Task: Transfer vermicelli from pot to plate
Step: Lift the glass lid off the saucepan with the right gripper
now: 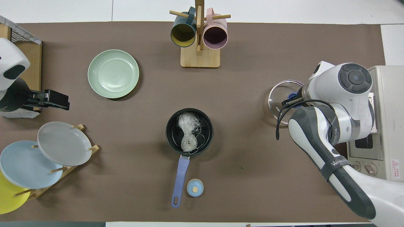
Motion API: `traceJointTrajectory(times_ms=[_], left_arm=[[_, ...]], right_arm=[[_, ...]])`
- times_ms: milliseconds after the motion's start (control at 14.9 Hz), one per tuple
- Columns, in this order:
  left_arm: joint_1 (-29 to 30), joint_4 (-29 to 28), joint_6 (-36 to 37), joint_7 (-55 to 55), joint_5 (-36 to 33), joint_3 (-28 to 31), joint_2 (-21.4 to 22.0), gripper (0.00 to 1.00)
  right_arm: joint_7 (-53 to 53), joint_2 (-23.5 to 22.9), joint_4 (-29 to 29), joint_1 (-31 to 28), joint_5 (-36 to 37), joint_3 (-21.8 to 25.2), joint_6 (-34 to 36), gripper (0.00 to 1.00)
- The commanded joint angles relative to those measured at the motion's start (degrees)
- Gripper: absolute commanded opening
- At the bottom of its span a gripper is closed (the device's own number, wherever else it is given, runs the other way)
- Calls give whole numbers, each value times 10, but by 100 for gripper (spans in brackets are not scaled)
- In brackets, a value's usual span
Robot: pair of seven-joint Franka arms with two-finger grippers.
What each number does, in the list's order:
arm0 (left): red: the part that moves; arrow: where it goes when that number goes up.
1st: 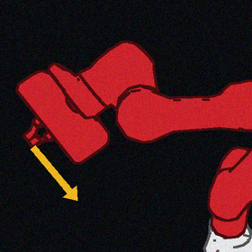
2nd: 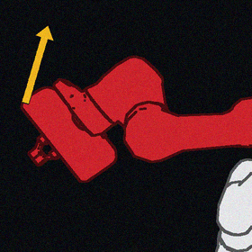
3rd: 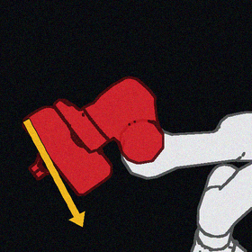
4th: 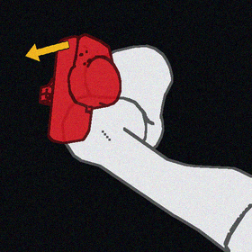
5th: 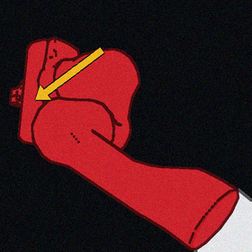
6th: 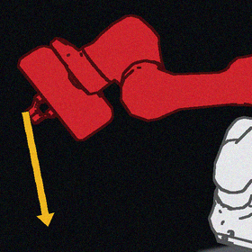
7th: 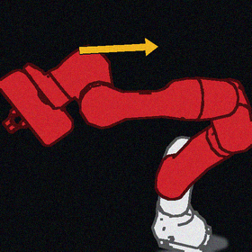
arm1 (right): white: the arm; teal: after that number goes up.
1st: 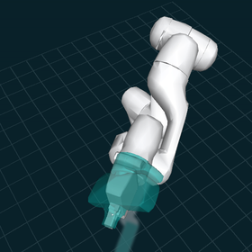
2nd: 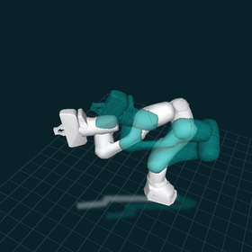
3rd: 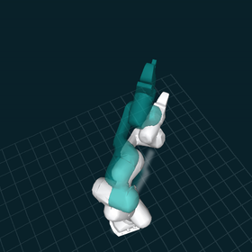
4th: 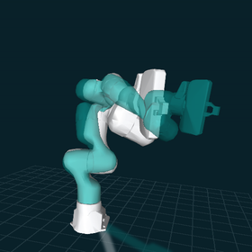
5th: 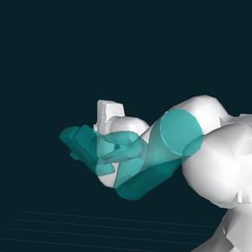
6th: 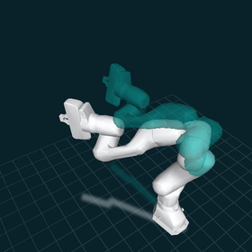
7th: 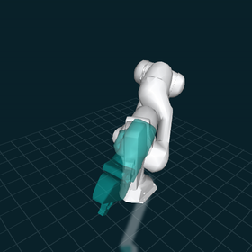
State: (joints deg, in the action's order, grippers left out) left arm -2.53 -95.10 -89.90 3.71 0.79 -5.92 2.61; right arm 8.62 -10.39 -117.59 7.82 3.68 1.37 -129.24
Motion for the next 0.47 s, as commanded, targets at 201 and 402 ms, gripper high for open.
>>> traceJointTrajectory(times_ms=[201,402], left_arm=[[-33,-32,-13,6,9,-9,27,100],[-129,-79,-67,117,11,-11,35,100]], right_arm=[[13,5,-25,-22,-8,-8,-10,58],[13,0,-27,-23,-8,-8,-11,61]])
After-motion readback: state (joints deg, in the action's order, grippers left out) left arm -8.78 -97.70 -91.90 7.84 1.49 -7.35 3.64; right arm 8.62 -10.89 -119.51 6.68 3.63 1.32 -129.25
